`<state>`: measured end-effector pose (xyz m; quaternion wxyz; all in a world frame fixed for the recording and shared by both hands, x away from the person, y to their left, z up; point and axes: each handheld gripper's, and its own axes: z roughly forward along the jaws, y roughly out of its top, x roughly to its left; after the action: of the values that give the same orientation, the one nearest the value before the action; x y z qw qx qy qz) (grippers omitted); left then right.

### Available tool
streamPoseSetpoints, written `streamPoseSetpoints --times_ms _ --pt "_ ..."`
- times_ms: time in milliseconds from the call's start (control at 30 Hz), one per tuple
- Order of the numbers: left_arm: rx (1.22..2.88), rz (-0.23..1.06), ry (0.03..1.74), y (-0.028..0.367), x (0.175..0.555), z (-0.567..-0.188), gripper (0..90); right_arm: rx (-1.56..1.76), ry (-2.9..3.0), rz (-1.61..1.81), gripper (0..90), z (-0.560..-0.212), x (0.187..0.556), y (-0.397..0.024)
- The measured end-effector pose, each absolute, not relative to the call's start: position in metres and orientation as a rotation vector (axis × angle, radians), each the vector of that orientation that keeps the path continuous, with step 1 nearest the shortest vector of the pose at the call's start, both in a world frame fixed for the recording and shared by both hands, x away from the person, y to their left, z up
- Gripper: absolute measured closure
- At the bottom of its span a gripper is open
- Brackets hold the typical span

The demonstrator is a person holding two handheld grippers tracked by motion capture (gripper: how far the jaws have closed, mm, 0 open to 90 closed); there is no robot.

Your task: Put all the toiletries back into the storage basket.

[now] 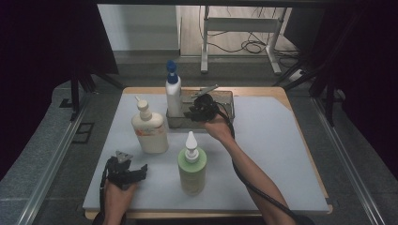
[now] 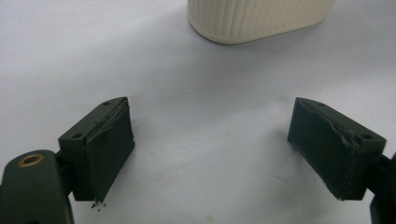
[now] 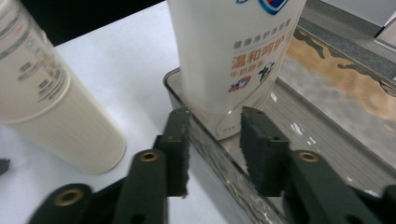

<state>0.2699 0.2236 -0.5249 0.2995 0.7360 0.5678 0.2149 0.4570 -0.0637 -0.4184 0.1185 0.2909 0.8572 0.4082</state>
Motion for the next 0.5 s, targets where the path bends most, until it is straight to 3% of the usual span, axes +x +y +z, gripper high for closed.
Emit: streamPoseSetpoints --times_ms 500 --pt "1.955 0.572 1.508 0.223 0.270 -0.525 13.8 0.775 2.532 1.196 32.5 -0.415 0.427 -0.082"
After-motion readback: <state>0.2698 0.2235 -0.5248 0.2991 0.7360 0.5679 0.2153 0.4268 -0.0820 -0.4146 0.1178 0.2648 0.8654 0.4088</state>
